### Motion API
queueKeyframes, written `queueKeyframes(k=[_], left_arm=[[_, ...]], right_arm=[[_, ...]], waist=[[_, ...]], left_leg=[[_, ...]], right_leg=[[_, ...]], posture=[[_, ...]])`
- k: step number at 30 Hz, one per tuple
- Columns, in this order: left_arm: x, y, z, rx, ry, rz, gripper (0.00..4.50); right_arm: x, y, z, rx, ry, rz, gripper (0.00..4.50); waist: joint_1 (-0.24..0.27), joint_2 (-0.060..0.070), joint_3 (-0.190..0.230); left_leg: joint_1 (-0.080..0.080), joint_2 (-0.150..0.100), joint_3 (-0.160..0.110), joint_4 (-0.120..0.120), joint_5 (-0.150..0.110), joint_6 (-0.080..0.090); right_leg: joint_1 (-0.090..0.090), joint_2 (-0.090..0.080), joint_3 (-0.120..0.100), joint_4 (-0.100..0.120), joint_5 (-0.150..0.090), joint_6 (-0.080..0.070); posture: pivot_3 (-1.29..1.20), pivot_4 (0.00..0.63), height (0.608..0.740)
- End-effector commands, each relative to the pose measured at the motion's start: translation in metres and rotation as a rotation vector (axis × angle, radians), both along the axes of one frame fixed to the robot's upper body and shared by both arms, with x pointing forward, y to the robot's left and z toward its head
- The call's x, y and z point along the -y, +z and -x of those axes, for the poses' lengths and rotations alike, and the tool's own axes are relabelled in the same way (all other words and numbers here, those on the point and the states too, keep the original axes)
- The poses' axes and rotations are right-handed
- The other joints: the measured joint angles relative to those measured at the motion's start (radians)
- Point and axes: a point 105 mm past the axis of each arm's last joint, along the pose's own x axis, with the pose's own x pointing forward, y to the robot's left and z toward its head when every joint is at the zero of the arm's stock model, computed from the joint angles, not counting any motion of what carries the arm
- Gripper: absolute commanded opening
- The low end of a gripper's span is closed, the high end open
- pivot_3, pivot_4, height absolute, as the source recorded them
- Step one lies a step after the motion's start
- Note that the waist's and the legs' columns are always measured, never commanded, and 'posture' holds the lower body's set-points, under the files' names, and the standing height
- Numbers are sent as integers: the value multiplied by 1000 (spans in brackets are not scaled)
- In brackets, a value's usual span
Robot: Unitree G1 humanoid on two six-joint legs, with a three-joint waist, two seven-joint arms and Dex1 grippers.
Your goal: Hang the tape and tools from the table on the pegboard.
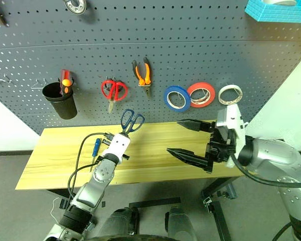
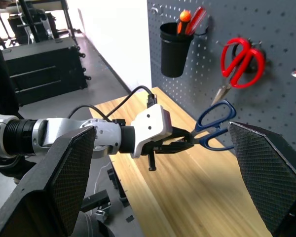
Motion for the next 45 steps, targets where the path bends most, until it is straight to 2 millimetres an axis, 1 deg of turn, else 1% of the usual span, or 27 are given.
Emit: queueKeyframes(k=[1, 6, 11, 15, 17, 21, 26, 34, 38, 45], left_arm=[[0, 36, -3, 177, -10, 15, 759], [-6, 58, -1, 294, -5, 23, 759], [-12, 76, 1, 387, 15, 21, 759], [-17, 85, 2, 436, 32, 6, 759], [-20, 86, 2, 439, 43, 5, 759], [-35, 89, -1, 459, 103, 2, 759], [-46, 92, -6, 480, 140, -8, 759], [-56, 90, -21, 462, 169, 2, 759], [-58, 81, -32, 419, 172, 12, 759], [-62, 74, -49, 372, 196, 57, 757]], right_arm=[[10, 13, 3, 49, 1, -14, 4500], [24, 20, 1, 71, -36, -32, 4500], [33, 22, -4, 88, -62, -34, 4500], [38, 22, -8, 99, -77, -27, 4500], [40, 23, -10, 106, -81, -27, 4500], [45, 28, -11, 118, -83, -37, 4500], [50, 34, -12, 132, -87, -50, 4500], [57, 38, -13, 143, -111, -48, 4500], [62, 39, -13, 151, -137, -43, 4500], [63, 41, -12, 159, -149, -38, 4500]], waist=[[0, 1, -1], [-1, 2, -3], [-2, 4, -16], [-2, 7, -21], [-1, 8, -24], [-1, 9, -27], [1, 9, -32], [-1, 8, -39], [-1, 8, -41], [-3, 8, -43]], left_leg=[[0, 0, 0, 1, 0, 0], [0, 0, 1, 11, -2, 2], [1, 0, 1, 14, -3, 0], [1, 0, 2, 14, -2, 2], [1, 0, 2, 14, -2, 2], [1, 0, 3, 14, -2, 2], [1, 0, 4, 15, -2, 3], [2, -1, 6, 16, -2, 3], [2, -1, 6, 16, -2, 3], [2, -1, 6, 17, -2, 3]], right_leg=[[0, 0, 0, 1, 0, 0], [2, 0, 0, 7, 0, 1], [3, 0, 0, 9, 1, 2], [3, 0, 0, 10, 1, 2], [3, 0, 0, 10, 1, 2], [3, 1, 0, 11, 1, 2], [3, 2, 1, 11, 1, 3], [3, 2, 1, 12, 1, 3], [4, 2, 1, 12, 1, 3], [4, 2, 1, 13, 2, 5]], posture=[[-182, 40, 717], [-178, 24, 717], [-172, 11, 717], [-161, 4, 717], [-157, 2, 717], [-153, 0, 717], [-153, 0, 717], [-163, 0, 717], [-171, 0, 717], [-180, 0, 717]])
